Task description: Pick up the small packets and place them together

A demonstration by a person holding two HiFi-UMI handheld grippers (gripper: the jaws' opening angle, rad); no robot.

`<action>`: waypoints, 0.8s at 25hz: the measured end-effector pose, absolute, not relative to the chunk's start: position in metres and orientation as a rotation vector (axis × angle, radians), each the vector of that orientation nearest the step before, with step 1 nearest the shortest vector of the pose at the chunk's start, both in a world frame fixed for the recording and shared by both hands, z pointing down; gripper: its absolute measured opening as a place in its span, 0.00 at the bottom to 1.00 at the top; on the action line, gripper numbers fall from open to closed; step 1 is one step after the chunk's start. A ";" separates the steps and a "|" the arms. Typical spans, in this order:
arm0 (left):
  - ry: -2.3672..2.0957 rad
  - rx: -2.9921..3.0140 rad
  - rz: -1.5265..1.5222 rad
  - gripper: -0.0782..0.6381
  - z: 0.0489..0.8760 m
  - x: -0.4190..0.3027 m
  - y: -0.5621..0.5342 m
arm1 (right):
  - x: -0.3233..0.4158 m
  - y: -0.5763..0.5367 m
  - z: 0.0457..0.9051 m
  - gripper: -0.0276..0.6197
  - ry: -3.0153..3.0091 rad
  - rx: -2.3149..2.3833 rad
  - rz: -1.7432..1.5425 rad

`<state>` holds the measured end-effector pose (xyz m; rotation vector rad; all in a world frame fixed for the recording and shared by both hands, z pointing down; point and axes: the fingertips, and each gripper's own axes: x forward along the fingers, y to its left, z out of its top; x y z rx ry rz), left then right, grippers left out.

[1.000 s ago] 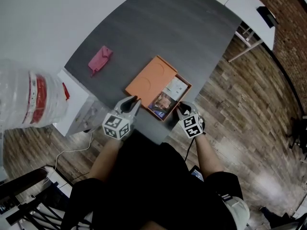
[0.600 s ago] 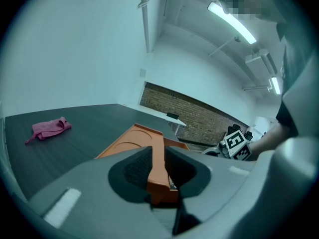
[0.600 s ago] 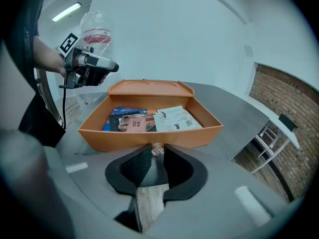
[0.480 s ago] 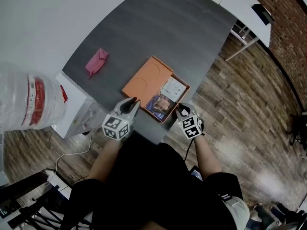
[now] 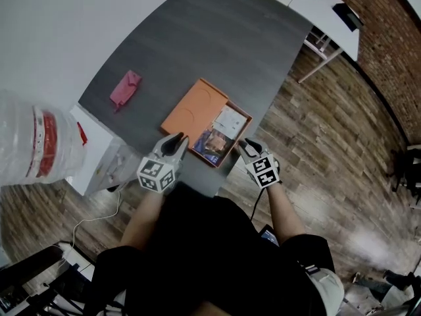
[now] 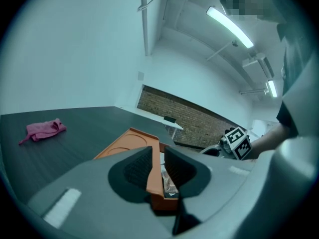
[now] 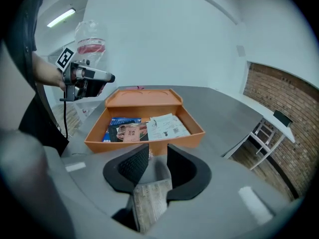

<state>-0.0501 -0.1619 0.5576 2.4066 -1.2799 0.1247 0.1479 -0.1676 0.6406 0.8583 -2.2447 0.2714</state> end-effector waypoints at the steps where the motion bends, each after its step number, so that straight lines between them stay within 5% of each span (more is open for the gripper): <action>1: -1.272 2.415 0.111 0.21 0.555 -0.047 -0.165 | 0.151 -0.170 0.633 0.23 -2.248 0.874 0.262; 11: -1.188 2.488 0.044 0.21 0.540 -0.028 -0.195 | 0.146 -0.208 0.590 0.23 -2.244 0.939 0.176; 20: -1.220 2.442 -0.016 0.21 0.531 -0.057 -0.199 | 0.109 -0.233 0.615 0.37 -2.142 0.792 0.212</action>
